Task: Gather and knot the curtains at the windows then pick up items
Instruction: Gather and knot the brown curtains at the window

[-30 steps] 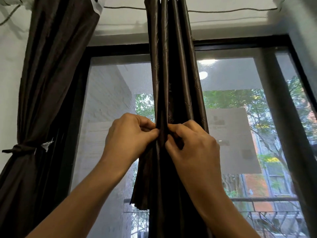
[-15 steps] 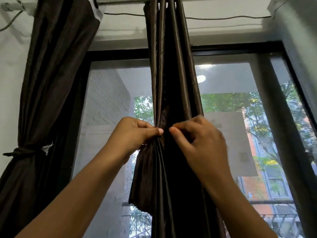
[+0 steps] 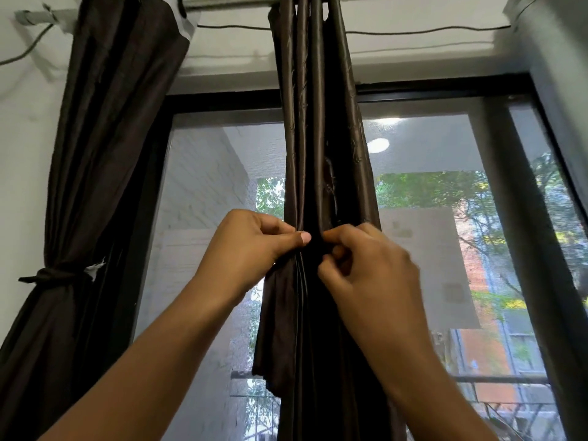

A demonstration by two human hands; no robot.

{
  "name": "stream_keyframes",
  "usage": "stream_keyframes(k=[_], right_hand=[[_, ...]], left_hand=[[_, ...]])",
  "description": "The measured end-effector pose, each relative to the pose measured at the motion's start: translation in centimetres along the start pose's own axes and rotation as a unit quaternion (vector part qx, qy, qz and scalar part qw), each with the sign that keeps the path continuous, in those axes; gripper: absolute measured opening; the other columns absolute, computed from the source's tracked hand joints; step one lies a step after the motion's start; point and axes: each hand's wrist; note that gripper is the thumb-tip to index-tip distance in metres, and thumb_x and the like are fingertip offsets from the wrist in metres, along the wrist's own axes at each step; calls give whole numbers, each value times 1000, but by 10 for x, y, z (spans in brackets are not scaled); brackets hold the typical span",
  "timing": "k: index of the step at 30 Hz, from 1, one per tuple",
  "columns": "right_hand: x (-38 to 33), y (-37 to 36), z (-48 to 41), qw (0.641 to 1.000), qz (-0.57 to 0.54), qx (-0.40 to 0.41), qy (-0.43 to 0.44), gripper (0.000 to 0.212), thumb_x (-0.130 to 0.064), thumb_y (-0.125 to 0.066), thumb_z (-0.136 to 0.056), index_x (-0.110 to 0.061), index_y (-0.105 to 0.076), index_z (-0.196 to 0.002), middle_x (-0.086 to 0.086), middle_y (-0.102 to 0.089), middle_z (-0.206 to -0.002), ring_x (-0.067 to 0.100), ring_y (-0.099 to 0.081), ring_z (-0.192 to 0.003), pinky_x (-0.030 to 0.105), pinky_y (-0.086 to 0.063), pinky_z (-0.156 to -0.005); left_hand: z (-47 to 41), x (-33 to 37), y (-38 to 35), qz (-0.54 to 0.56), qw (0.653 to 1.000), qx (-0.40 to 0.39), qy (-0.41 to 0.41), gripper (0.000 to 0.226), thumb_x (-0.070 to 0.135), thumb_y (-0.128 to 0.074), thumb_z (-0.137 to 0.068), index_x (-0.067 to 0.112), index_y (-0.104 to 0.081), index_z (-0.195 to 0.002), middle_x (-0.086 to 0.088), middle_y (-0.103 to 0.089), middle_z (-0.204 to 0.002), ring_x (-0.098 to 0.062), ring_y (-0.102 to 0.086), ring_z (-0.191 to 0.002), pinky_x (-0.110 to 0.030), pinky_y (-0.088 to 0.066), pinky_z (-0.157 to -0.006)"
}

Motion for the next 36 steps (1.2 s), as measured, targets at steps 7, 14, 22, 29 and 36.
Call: stream_keyframes(k=[7,14,22,29,36], right_hand=[[9,-15,10,997,-74,-1,0,26,-14,-62,-83,-23,-70,-107,-11,-52,-80,4,-48,-63,5,-36,-57],[26,1,5,995,-101,6,23,21,-35,-63,-85,-28,-71,-103,-10,-57,-89,9,-54,-86,20,-44,-69],[50,15,10,989,-98,21,-107,16,-26,-65,-85,-27,-66,-101,-8,-65,-87,13,-63,-76,24,-44,-61],[14,-11,18,999,17,33,19,25,-17,-70,-81,-20,-70,-106,-4,-56,-71,9,-37,-50,6,-9,-48],[16,-10,18,998,-25,40,33,22,-24,-62,-84,-24,-71,-103,-9,-54,-70,5,-33,-50,5,-10,-48]], left_hand=[[12,8,-10,68,997,-20,32,13,19,-71,-83,7,-76,-83,-13,-74,-78,-18,-70,-68,-17,-54,-55],[9,6,-11,41,999,16,14,7,16,-75,-79,9,-76,-78,-7,-75,-75,-17,-73,-74,-27,-59,-75],[9,3,-15,-6,998,58,18,7,23,-79,-76,16,-77,-73,-1,-75,-74,-12,-72,-80,-39,-55,-90],[12,18,-21,6,999,39,3,8,21,-76,-78,13,-78,-80,-4,-75,-76,-16,-73,-77,-38,-58,-84],[12,19,-22,-32,999,8,-6,10,29,-71,-81,21,-77,-80,5,-76,-79,-6,-72,-77,-26,-56,-77]])
Point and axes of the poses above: each hand's wrist, its own z-axis away from the middle knuckle, its own y-axis out of the back of the hand, x = y × z
